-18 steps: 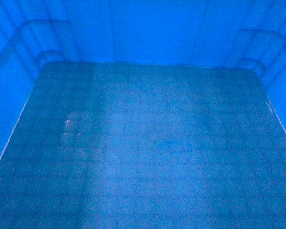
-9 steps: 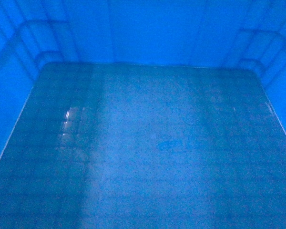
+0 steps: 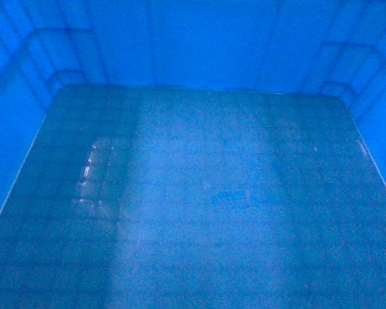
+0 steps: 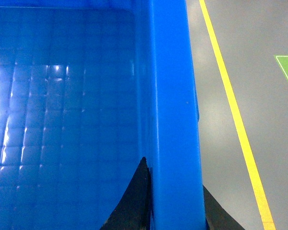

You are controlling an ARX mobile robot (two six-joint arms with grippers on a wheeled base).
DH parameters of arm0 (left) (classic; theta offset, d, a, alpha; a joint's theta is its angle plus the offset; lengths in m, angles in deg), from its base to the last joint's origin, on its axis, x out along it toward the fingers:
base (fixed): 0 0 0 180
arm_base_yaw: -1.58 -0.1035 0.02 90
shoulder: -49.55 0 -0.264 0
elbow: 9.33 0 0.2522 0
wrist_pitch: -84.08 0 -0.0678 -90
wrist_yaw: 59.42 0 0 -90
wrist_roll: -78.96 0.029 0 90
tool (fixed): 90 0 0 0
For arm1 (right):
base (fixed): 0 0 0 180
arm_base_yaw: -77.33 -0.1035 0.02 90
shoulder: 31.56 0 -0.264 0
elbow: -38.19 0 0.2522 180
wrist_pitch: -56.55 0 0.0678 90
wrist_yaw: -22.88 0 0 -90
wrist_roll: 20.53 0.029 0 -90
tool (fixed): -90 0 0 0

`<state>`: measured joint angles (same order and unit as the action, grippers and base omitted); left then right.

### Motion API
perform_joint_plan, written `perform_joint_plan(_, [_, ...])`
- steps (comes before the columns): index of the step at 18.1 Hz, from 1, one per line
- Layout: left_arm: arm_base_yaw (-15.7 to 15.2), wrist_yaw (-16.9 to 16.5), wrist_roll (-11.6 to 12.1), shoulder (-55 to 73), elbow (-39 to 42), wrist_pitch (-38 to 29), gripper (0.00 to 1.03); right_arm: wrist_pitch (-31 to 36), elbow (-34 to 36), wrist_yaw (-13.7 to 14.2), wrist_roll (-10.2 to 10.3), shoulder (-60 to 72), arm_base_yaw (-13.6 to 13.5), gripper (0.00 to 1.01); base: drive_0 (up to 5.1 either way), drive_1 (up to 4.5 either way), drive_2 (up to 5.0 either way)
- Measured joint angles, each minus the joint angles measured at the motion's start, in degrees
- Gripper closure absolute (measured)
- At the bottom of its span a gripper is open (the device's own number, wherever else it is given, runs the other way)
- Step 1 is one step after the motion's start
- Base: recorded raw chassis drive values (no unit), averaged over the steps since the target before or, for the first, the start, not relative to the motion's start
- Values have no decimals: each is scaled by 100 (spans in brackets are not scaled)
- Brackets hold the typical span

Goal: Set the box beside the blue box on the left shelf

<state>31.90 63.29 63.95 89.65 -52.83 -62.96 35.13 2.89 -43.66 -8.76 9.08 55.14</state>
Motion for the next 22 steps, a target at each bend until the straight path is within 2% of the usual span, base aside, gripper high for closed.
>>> perform_joint_plan(22, [0, 4, -4, 0, 2, 7, 94, 2, 4, -4, 0, 11, 0, 91, 3, 420, -415])
